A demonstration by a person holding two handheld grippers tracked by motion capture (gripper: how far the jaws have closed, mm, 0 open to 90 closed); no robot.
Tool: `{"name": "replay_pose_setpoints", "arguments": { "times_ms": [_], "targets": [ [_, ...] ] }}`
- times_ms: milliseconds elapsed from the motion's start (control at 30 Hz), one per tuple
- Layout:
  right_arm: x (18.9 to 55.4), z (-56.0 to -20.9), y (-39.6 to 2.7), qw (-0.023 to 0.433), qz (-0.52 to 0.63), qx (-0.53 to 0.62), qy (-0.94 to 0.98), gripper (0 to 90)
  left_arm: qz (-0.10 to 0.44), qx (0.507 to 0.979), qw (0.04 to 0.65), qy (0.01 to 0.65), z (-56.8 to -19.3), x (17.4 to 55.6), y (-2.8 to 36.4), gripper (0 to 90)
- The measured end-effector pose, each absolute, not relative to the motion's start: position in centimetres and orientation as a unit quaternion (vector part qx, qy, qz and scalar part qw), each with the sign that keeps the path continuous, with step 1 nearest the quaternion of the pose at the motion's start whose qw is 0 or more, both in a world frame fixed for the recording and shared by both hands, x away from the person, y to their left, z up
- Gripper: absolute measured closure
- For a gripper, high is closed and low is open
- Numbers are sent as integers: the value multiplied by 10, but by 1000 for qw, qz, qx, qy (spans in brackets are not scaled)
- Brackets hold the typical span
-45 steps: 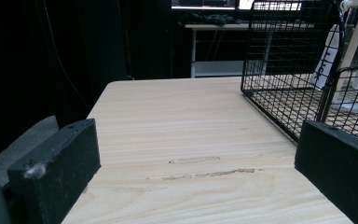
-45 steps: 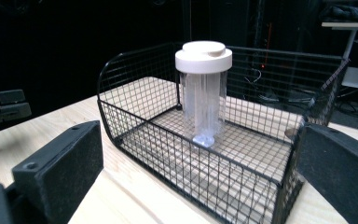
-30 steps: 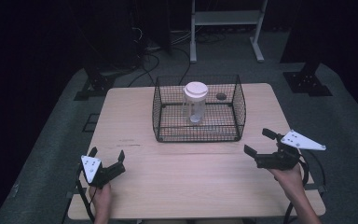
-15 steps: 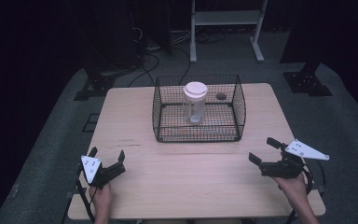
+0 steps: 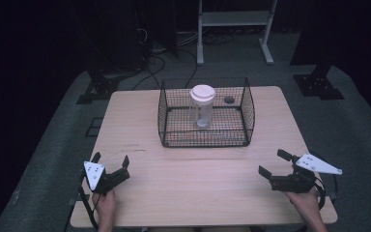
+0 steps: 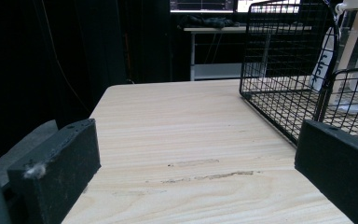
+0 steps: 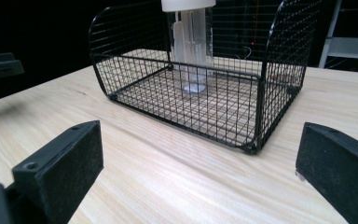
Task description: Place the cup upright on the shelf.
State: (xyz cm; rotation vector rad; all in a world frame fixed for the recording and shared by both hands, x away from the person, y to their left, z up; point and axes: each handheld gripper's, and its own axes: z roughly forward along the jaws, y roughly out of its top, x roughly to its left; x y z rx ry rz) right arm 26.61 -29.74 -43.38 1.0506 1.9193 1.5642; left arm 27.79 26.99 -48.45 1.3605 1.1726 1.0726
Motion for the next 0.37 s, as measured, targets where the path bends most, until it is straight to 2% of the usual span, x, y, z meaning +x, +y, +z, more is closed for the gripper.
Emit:
{"name": "replay_pose_setpoints", "arguments": {
  "times_ms": [367],
  "targets": [
    [258,-448,-296,221,561,381,701,0,445,563,500,485,-484,277,270,0]
  ]
}}
